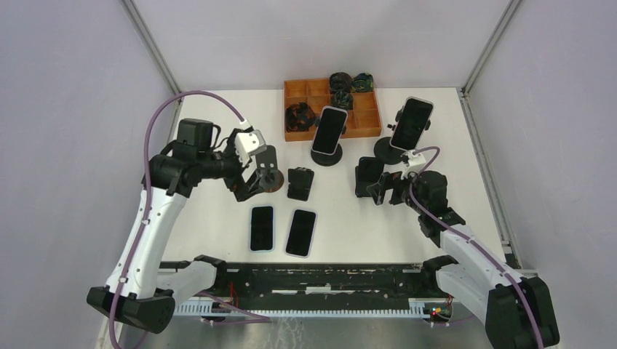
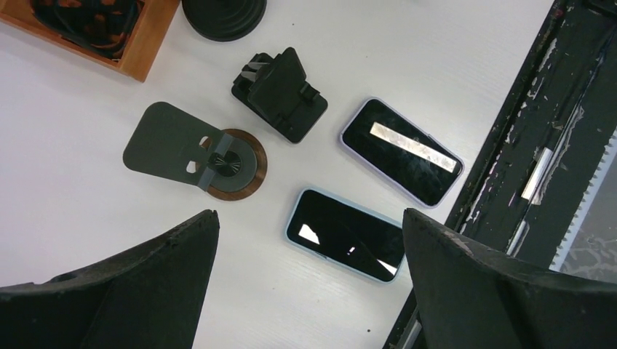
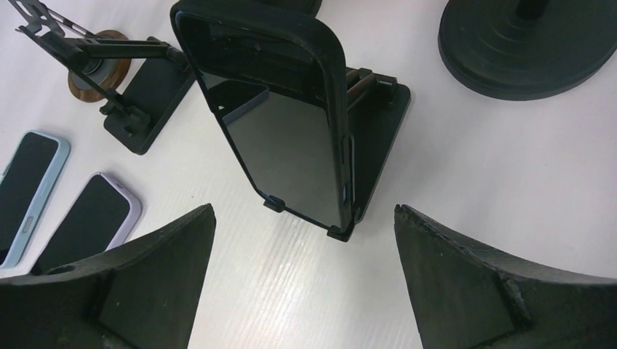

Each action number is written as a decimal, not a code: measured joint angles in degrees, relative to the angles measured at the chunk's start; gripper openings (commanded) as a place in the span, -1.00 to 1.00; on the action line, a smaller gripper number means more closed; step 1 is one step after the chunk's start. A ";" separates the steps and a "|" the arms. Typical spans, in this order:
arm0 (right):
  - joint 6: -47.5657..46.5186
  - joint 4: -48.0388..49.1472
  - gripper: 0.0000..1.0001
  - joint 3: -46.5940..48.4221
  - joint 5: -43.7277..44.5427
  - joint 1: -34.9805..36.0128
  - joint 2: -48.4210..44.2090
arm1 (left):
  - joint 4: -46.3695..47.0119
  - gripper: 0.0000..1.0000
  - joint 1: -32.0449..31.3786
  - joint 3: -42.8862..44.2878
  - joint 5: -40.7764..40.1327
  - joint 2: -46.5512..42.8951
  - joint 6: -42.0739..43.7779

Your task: Remove the phone from the phone stand

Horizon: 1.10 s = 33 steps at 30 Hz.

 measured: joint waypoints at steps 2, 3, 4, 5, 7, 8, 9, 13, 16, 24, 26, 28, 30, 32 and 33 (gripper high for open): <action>-0.31 0.39 0.96 0.02 -2.08 -1.20 0.87 | 0.02 1.00 0.00 -0.11 0.00 -0.94 0.39; -0.37 0.52 0.96 0.04 -3.32 -1.79 1.60 | 0.04 1.00 0.00 -0.11 -0.02 -1.31 0.63; -0.37 0.81 0.96 0.11 -5.14 -2.58 2.71 | 0.04 1.00 0.00 -0.11 -0.02 -1.53 0.81; -0.26 1.03 0.96 0.15 -6.51 -3.19 3.93 | 0.02 1.00 0.00 -0.13 -0.02 -1.64 0.87; 0.00 1.46 0.96 0.09 -8.66 -4.04 5.99 | 0.00 1.00 0.00 -0.33 -0.04 -1.66 1.51; 0.09 1.95 0.96 -0.07 -9.51 -4.35 6.47 | -0.07 1.00 0.00 -0.52 -0.07 -1.64 1.75; 0.11 2.45 0.96 -0.20 -10.21 -4.59 6.54 | -0.11 1.00 0.00 -0.70 -0.07 -1.62 2.03; 0.09 6.21 0.96 -0.24 -13.51 -5.14 7.43 | -1.90 1.00 0.00 -0.74 -0.07 -1.51 3.45; -0.15 8.72 0.96 -0.24 -14.84 -5.20 9.75 | -2.73 1.00 0.00 -1.14 -0.02 -1.62 4.76; 1.05 18.82 0.86 -2.78 -15.04 -5.25 15.08 | -4.66 1.00 0.00 -1.95 1.20 -2.54 8.68; 1.44 21.27 0.82 -3.48 -14.95 -5.25 16.46 | -4.79 1.00 0.00 -2.38 1.57 -3.58 9.57; 1.95 24.30 0.74 -3.89 -14.91 -5.25 18.64 | -5.14 1.00 0.00 -2.80 1.70 -4.68 10.19; 2.73 27.34 0.63 -4.57 -14.88 -5.25 20.61 | -5.68 1.00 0.00 -2.86 1.77 -5.33 10.62; 3.52 29.14 0.53 -5.11 -14.84 -5.25 21.97 | -5.86 1.00 0.00 -2.86 1.73 -5.44 10.71; 3.98 29.83 0.49 -5.16 -14.84 -5.25 22.77 | -5.90 1.00 0.00 -2.86 1.64 -5.38 10.71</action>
